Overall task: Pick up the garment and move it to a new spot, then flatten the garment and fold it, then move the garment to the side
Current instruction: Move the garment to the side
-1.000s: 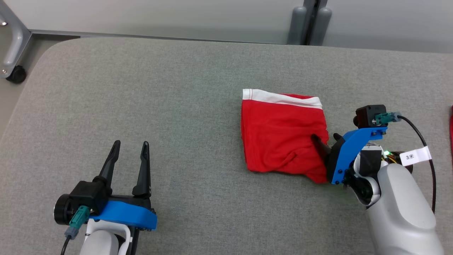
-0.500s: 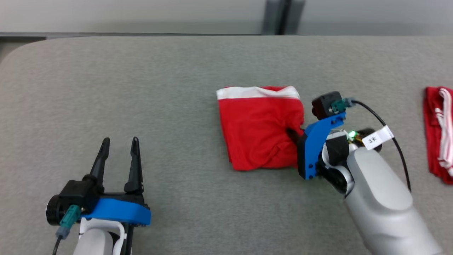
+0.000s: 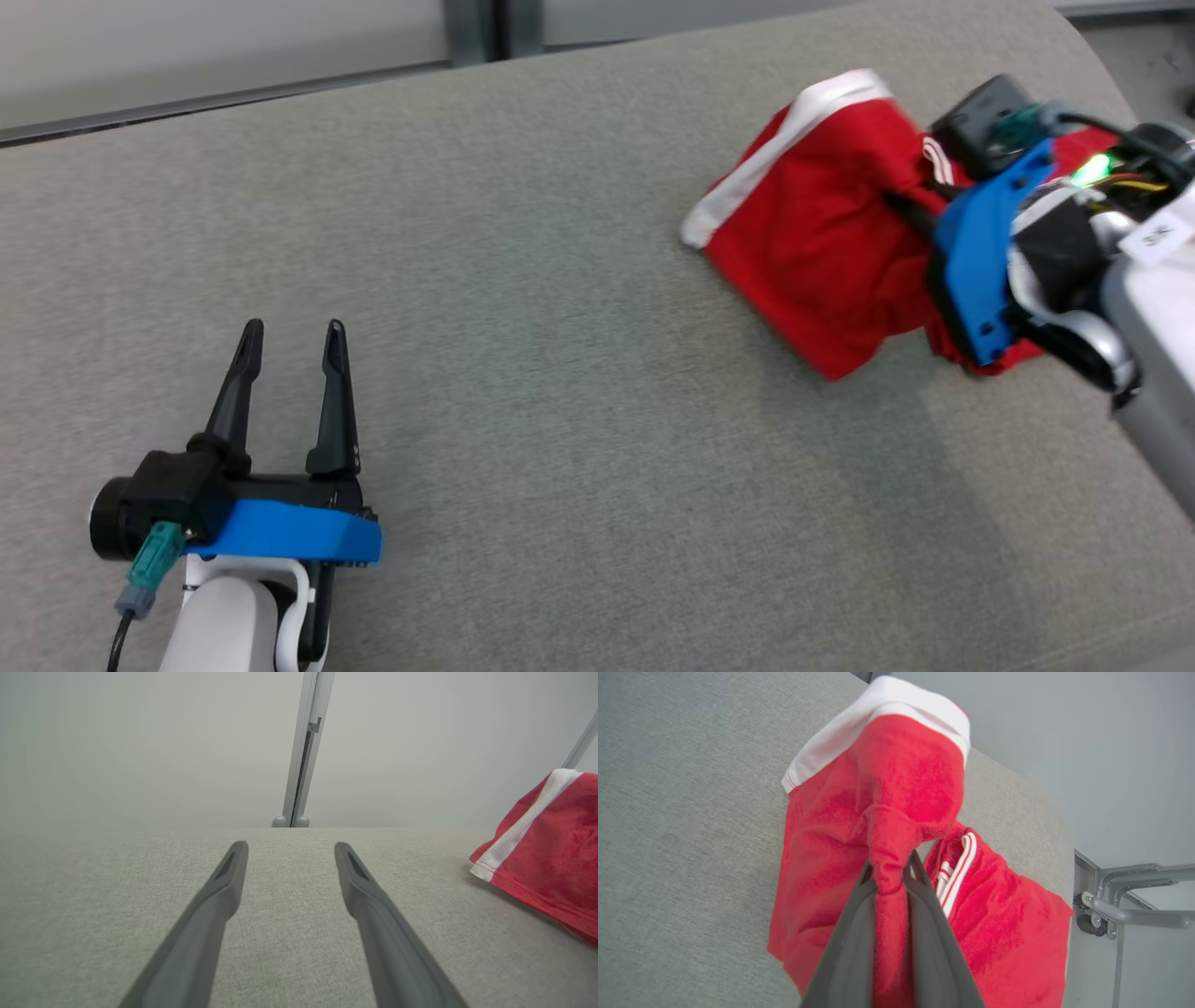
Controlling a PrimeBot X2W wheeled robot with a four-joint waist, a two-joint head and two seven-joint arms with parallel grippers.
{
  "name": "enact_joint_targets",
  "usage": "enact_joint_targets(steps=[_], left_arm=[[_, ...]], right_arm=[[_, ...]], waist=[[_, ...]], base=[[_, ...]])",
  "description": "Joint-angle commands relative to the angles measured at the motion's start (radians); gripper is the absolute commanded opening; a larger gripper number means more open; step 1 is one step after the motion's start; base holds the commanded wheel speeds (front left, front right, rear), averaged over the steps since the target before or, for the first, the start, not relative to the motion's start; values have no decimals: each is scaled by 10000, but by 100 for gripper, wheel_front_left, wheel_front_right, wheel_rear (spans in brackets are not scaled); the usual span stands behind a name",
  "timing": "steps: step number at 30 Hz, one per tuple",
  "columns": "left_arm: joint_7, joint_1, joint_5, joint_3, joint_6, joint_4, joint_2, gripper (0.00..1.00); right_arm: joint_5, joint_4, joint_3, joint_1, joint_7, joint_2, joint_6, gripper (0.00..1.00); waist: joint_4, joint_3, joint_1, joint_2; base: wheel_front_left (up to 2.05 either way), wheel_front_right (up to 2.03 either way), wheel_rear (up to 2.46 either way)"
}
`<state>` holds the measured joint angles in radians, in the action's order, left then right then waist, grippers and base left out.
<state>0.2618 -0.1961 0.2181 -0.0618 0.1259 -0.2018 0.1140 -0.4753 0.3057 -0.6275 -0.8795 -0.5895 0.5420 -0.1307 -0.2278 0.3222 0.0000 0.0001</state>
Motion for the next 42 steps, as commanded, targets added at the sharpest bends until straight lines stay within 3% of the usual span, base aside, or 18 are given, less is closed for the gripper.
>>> enact_joint_targets(steps=[1, 7, 14, 21, 22, 23, 27, 33, 38, 42], left_arm=[[41, -220, -49, -45, 71, 41, 86, 100], [41, -581, 16, -444, 44, -3, 568, 100], [-146, -932, -35, -740, 43, 322, 968, 100], [-472, -1108, -58, -804, 33, 717, 1260, 100], [-499, -1135, -67, -830, 33, 719, 1285, 100], [-518, -1150, -75, -859, 29, 724, 1291, 100], [-465, -1102, -54, -930, -24, 681, 1233, 100], [-195, -660, 201, -984, -86, 157, 860, 100], [-38, 71, 430, -940, -209, -426, 450, 100], [14, 469, 561, -833, -256, -616, 279, 100]], right_arm=[[-114, 85, 94, -103, 119, 160, -1, 0], [-261, 772, 837, 48, 979, 816, -1, 0], [241, 2215, 1661, 279, 2365, 1613, 0, 0], [823, 3790, 2744, 217, 3515, 1475, 0, 0], [1025, 3978, 2895, 236, 3705, 1395, -1, 39], [1176, 4188, 3114, 255, 3881, 1328, 0, 100], [1679, 4669, 3589, 430, 4224, 990, 0, 100], [2161, 4834, 4633, 1092, 4952, 450, -1, 100], [1847, 3136, 5025, 2775, 5933, -247, -1, 100], [1625, 1885, 5210, 3918, 6221, -689, -1, 100]], waist=[[-146, 92, 0, -1], [-513, 769, 0, -1], [-327, 1556, 0, -1], [-124, 2037, 0, -1], [-89, 2036, 0, -1], [-58, 2014, 0, -1], [38, 1765, 0, -1], [389, 479, 0, -1], [866, -1106, 0, -1], [1140, -1745, 0, -1]], base=[[0, 0, 0], [0, 0, 0], [0, 0, 0], [0, 0, 0], [0, 0, 0], [0, 0, 0], [0, 0, 0], [0, 0, 0], [0, 0, 0], [0, 0, 0]])
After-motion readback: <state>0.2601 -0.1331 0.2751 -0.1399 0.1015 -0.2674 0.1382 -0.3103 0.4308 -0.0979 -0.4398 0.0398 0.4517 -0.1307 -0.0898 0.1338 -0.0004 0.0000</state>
